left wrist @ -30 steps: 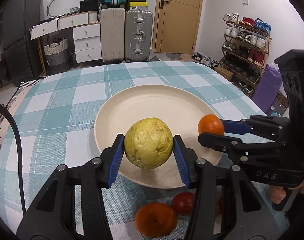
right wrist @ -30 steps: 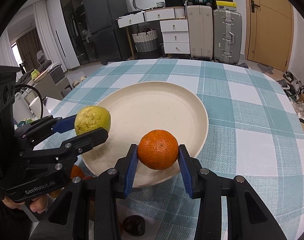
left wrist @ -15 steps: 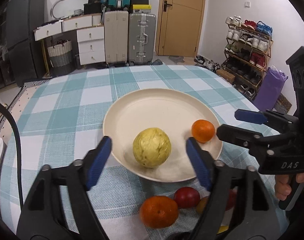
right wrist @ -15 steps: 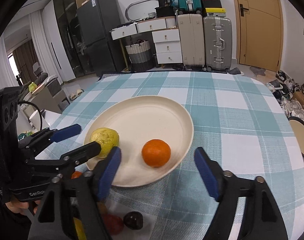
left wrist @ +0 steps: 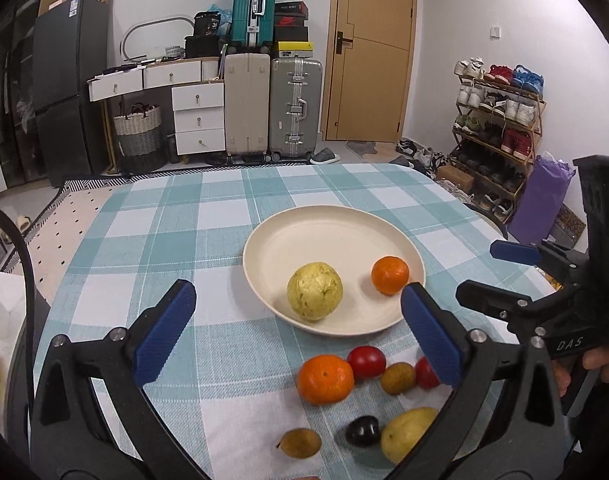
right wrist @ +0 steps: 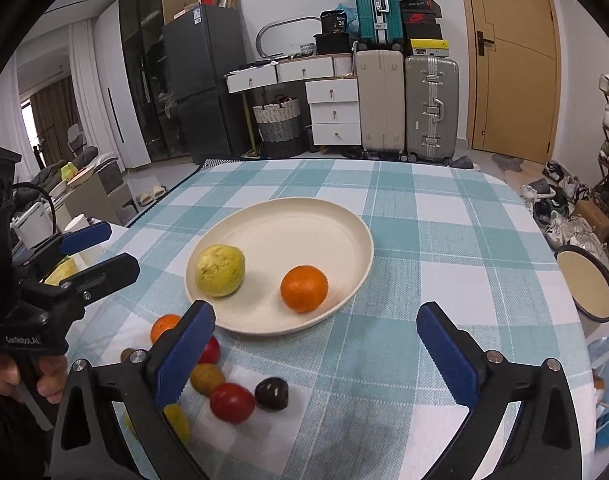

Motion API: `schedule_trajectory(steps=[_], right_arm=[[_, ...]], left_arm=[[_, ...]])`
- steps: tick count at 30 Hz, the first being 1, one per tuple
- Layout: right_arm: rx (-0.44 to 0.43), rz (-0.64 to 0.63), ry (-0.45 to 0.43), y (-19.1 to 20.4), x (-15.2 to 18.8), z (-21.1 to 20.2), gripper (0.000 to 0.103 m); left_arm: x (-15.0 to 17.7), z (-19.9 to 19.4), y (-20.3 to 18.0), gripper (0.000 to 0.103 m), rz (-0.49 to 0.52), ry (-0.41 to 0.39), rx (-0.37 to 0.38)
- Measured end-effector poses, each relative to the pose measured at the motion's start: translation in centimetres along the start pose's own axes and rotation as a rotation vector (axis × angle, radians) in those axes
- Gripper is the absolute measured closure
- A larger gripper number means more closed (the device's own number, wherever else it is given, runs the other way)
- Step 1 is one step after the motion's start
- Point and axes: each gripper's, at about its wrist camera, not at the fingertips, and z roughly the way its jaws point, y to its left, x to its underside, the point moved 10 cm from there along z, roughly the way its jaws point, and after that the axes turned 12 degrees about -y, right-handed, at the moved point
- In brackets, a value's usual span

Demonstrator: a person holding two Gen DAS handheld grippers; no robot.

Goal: Organize fruits
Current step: 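Move the right tool to the green citrus and grasp it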

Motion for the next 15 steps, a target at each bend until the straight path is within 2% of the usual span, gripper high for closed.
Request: schedule_trajectory(steps=[10, 15], right_arm=[[-0.026, 0.013, 0.007, 0.7, 1.5, -1.5, 0.0], [-0.03, 0.006, 0.018, 1.0, 1.9, -1.4, 0.0]], left_arm=[[1.7, -3.5, -0.8, 0.001, 0.047, 0.009, -0.016], [3.0, -4.0, -0.4, 0.001, 0.027, 0.032, -0.013]])
